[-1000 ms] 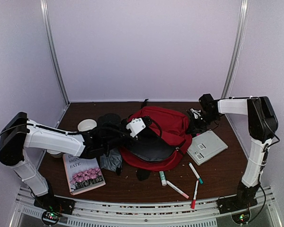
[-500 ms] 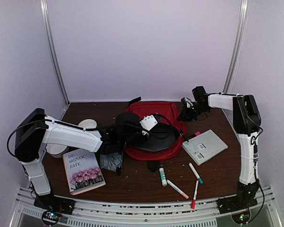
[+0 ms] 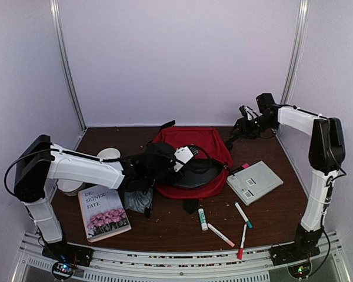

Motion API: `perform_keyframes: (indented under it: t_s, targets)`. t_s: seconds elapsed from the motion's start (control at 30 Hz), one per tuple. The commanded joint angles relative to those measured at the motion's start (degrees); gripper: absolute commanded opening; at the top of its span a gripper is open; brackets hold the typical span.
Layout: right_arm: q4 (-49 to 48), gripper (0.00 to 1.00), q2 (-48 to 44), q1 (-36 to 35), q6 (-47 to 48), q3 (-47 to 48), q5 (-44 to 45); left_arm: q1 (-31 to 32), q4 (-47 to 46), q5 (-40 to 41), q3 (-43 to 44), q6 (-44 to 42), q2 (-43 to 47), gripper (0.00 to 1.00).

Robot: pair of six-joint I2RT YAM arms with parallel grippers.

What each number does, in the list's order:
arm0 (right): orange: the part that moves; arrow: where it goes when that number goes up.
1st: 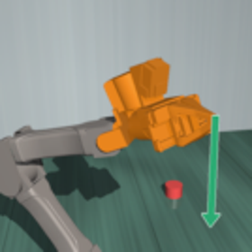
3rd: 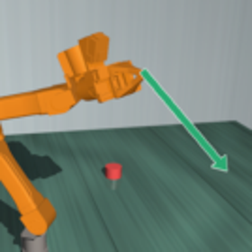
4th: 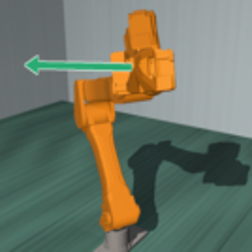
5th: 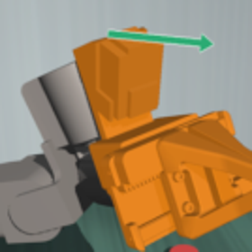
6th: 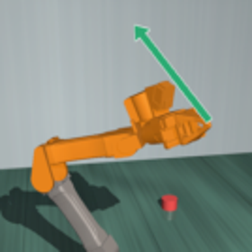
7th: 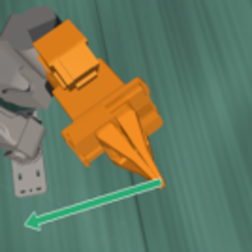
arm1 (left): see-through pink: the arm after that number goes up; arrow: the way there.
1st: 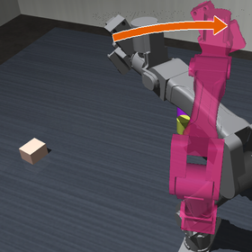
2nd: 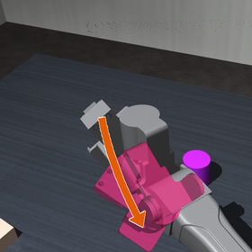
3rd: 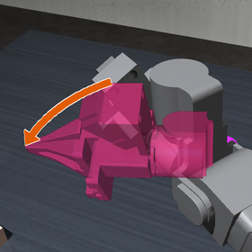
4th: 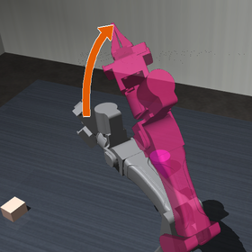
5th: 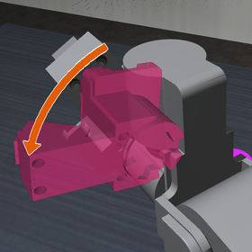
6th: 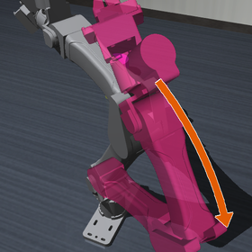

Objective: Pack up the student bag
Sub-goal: Adjust the student bag at the center of the board.

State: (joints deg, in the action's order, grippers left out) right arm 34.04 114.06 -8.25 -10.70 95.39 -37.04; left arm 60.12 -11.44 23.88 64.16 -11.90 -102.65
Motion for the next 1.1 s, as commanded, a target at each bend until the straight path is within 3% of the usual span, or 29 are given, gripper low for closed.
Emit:
perform_keyframes:
  t_s: [0.0, 0.07, 0.23, 0.43, 0.47, 0.53, 0.67, 0.9, 1.07]
  targets:
    - [8.47, 0.57, -9.29, 4.90, 9.71, -2.09, 1.45, 0.88, 2.19, 0.17, -1.28, 4.15, 6.95, 0.44]
    - [13.19, 0.58, -12.05, 6.46, 16.18, -2.95, 3.01, 1.47, 4.15, -0.48, -1.51, 5.60, 9.20, 0.50]
    - [17.13, 0.62, -20.06, 10.35, 28.13, -11.13, 8.05, 3.67, 8.71, 2.98, 0.32, 11.59, 12.86, 0.53]
    - [20.93, 0.64, -25.18, 14.50, 36.95, -18.62, 10.20, 3.77, 6.07, -10.44, 6.90, 26.15, 9.91, 0.55]
    - [21.44, 0.66, -25.19, 15.10, 38.00, -19.14, 10.34, 3.78, 6.78, -12.05, 9.55, 29.35, 7.80, 0.54]
    - [22.79, 0.81, -24.72, 16.31, 40.39, -19.60, 10.21, 3.86, 12.43, -10.90, 16.71, 36.01, 2.85, 0.54]
    - [25.77, 0.96, -21.13, 18.28, 43.66, -18.63, 10.94, 3.98, 17.06, -14.42, 30.67, 40.43, -8.47, 0.51]
    - [29.42, 0.95, -13.25, 21.45, 46.54, -14.61, 9.50, 4.31, 15.36, -24.67, 49.22, 46.63, -25.92, 0.52]
    - [28.16, 0.93, -9.99, 21.79, 45.74, -13.39, 9.33, 4.31, 21.22, -32.87, 66.40, 48.95, -40.41, 0.51]
